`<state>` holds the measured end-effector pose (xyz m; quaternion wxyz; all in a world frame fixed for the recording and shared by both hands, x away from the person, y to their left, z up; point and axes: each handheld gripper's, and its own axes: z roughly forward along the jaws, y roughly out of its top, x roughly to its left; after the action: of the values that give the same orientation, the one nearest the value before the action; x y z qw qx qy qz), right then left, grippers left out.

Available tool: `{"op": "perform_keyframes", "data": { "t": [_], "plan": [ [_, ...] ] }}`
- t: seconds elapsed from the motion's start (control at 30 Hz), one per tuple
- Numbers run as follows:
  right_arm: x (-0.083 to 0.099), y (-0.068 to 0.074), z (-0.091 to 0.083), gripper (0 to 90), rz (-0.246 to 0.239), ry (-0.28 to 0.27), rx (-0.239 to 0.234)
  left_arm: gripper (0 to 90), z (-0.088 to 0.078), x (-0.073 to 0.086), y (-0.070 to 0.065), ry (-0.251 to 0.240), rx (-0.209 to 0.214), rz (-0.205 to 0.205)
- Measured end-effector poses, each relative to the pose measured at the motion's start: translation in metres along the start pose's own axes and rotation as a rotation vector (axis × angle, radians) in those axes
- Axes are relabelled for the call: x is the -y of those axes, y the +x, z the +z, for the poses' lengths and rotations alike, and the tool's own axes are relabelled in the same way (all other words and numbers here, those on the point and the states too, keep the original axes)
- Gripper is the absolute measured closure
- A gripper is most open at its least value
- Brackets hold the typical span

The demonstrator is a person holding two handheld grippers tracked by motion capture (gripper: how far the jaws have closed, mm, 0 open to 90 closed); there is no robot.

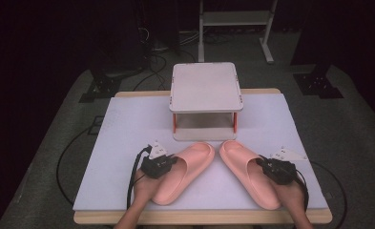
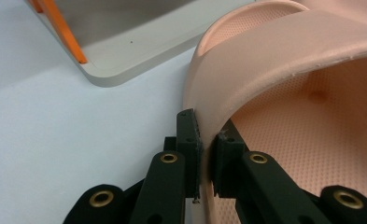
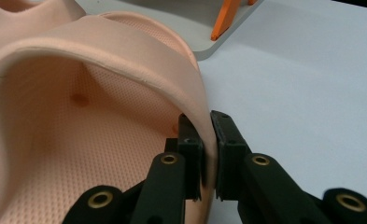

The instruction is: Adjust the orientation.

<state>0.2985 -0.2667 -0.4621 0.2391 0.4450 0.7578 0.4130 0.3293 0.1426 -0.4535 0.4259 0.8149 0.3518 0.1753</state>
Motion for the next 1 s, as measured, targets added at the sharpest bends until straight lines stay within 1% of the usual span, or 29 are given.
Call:
{"op": "perform_keyframes", "data": {
  "t": [0.07,0.3,0.33,0.37,0.4,0.43,0.47,0.7,0.77,0.87,0.9,0.93,1.0],
  "plan": [
    [0.0,0.0,-0.001,83.3,0.002,0.003,-0.005,83.6,-0.004,-0.002,0.003,-0.015,0.004,-0.008],
    [-0.001,0.001,-0.004,83.4,0.01,-0.007,-0.013,83.6,-0.014,-0.006,0.01,-0.023,0.003,-0.011],
    [-0.001,0.001,-0.004,83.4,0.01,-0.007,-0.013,83.6,-0.016,-0.006,0.011,-0.034,0.001,-0.017],
    [-0.003,0.001,-0.006,83.3,0.014,-0.012,-0.015,83.6,-0.02,-0.006,0.013,-0.033,0.002,-0.022],
    [-0.004,0.001,-0.008,83.4,0.014,-0.017,-0.018,83.6,-0.02,-0.006,0.013,-0.033,0.002,-0.022],
    [-0.005,0.001,-0.009,83.4,0.018,-0.021,-0.023,83.6,-0.023,-0.007,0.015,-0.044,0.001,-0.026],
    [-0.006,0.002,-0.01,83.4,0.018,-0.024,-0.025,83.6,-0.025,-0.007,0.016,-0.044,0.003,-0.025],
    [-0.017,0.005,-0.017,83.4,0.003,-0.041,-0.041,83.6,-0.037,-0.013,0.022,-0.074,0.01,-0.04],
    [-0.019,0.006,-0.018,83.4,0.003,-0.043,-0.042,83.6,-0.04,-0.015,0.025,-0.08,0.019,-0.045],
    [-0.028,0.007,-0.022,83.4,-0.012,-0.053,-0.039,83.6,-0.047,-0.021,0.029,-0.091,0.015,-0.046],
    [-0.028,0.007,-0.022,83.4,-0.012,-0.053,-0.039,83.6,-0.047,-0.021,0.029,-0.091,0.015,-0.046],
    [-0.033,0.007,-0.024,83.4,-0.019,-0.058,-0.038,83.6,-0.051,-0.024,0.032,-0.098,0.017,-0.049],
    [-0.035,0.007,-0.025,83.4,-0.018,-0.061,-0.039,83.6,-0.053,-0.027,0.032,-0.102,0.013,-0.048]
  ]
}}
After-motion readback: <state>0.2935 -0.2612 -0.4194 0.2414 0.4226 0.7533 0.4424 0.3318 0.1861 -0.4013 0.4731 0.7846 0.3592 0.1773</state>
